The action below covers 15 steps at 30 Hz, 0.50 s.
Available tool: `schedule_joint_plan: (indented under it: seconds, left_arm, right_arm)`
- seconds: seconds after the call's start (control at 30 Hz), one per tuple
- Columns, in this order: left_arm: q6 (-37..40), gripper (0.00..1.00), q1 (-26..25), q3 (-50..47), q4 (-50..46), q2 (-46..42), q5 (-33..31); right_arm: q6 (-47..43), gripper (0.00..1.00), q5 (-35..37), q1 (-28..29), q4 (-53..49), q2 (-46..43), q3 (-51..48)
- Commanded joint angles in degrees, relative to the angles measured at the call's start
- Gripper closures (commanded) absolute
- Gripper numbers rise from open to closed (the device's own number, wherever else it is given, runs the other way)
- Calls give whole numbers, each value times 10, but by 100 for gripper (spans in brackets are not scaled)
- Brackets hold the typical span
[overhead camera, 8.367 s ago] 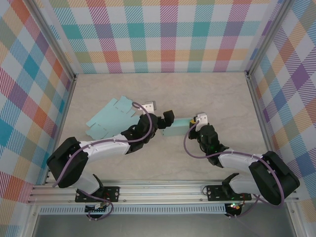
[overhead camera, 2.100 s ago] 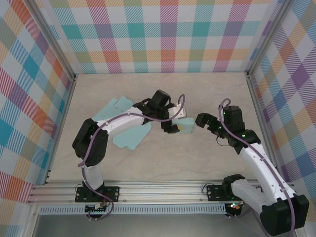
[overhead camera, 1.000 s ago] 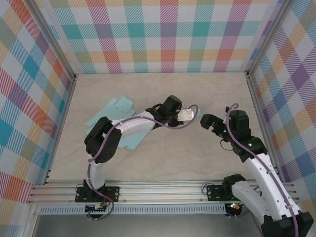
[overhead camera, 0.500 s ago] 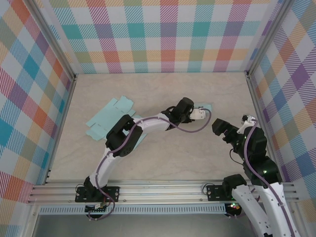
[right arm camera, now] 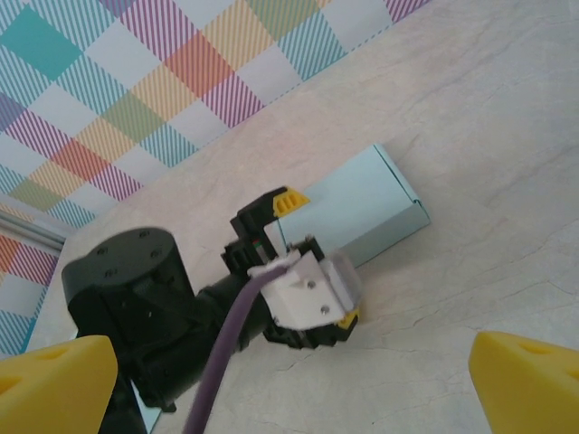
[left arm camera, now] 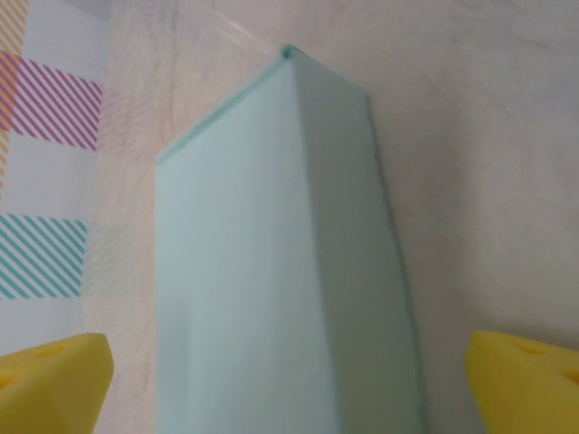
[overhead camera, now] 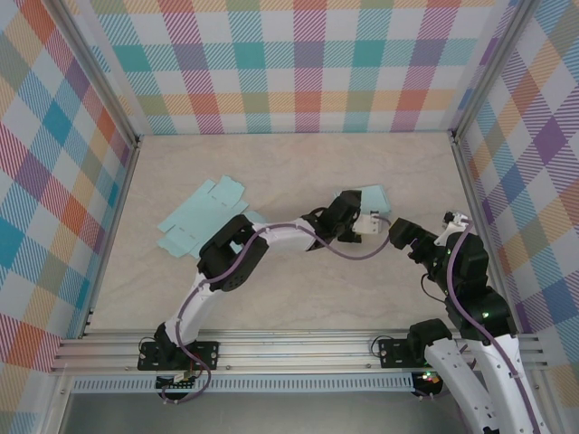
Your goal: Fold the paper box
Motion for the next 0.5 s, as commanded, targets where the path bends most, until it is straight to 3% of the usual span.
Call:
schedule_joint_plan:
  seconds: [0.0, 0.17, 0.3, 0.47]
  left_arm:
    - [10, 0, -22, -77, 107, -74, -18]
    - [-78, 0, -28, -199, 186, -172, -68]
    - [-151, 0, -28, -307, 260, -252, -159]
    - [-286, 0, -28, -397, 230, -370, -271]
  right_arm:
    - [3, 0, 4, 0, 5, -1, -4]
    - [7, 0, -10, 0, 37, -2, -13]
    - [9, 0, -21, -1, 61, 2, -20]
    - [9, 0, -56, 0, 93, 25, -28]
